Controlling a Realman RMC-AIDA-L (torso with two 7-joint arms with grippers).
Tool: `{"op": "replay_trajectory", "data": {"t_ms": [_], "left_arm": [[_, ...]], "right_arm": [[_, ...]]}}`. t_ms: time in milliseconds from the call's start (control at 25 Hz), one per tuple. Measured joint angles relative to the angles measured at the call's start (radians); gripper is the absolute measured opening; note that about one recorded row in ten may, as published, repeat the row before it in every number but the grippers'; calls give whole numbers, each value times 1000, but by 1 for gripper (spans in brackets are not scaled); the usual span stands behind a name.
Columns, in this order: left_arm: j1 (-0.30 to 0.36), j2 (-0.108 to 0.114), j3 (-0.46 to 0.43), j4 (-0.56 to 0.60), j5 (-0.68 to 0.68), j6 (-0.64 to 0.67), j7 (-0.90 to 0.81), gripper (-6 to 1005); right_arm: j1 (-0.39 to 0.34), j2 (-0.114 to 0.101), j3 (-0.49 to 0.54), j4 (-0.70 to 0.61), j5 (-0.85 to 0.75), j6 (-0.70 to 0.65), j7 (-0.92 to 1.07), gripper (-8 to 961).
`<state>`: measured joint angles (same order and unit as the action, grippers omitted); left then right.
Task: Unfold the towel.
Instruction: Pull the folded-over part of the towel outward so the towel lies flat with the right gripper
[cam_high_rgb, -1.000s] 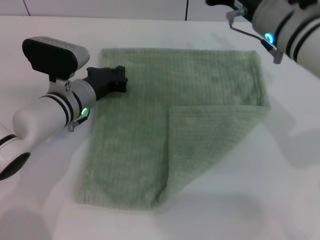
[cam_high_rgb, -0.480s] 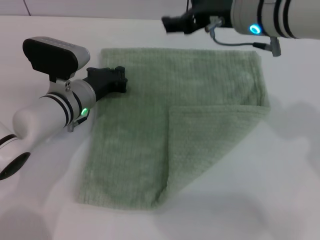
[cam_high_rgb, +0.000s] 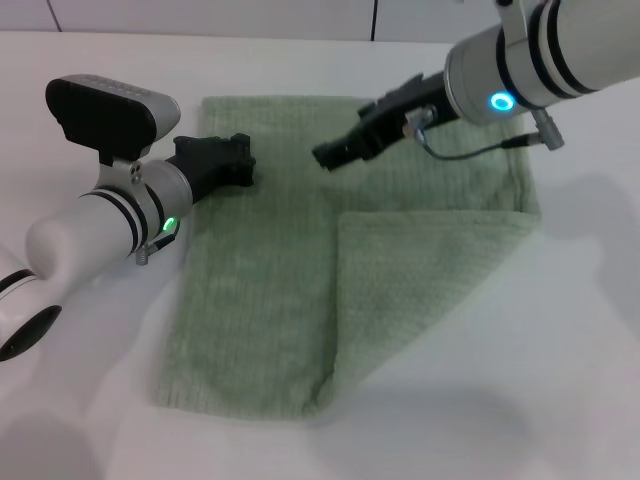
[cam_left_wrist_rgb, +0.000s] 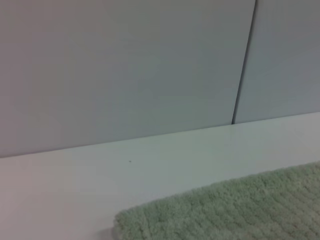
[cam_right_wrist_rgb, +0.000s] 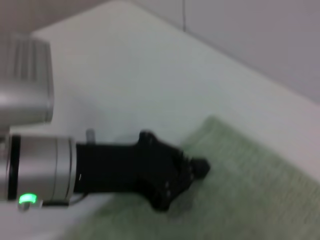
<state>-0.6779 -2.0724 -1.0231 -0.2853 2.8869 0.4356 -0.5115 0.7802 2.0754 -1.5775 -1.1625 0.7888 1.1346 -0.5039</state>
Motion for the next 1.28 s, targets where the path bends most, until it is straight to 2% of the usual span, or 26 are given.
{"op": "replay_trajectory", "data": {"t_ms": [400, 600, 1080, 1280], "left_arm": [[0, 0, 0, 0, 0, 0, -1, 48], [0, 0, 0, 0, 0, 0, -1, 51], [6, 0, 0, -12, 0, -1, -1, 56], [6, 0, 0, -12, 0, -2, -1, 59]], "right_arm": [[75, 1, 3, 155, 3, 49, -56, 809], [107, 4, 3, 241, 14, 33, -92, 809], [148, 10, -9, 351, 47, -28, -148, 809], [193, 11, -25, 438, 93, -52, -186, 809]]}}
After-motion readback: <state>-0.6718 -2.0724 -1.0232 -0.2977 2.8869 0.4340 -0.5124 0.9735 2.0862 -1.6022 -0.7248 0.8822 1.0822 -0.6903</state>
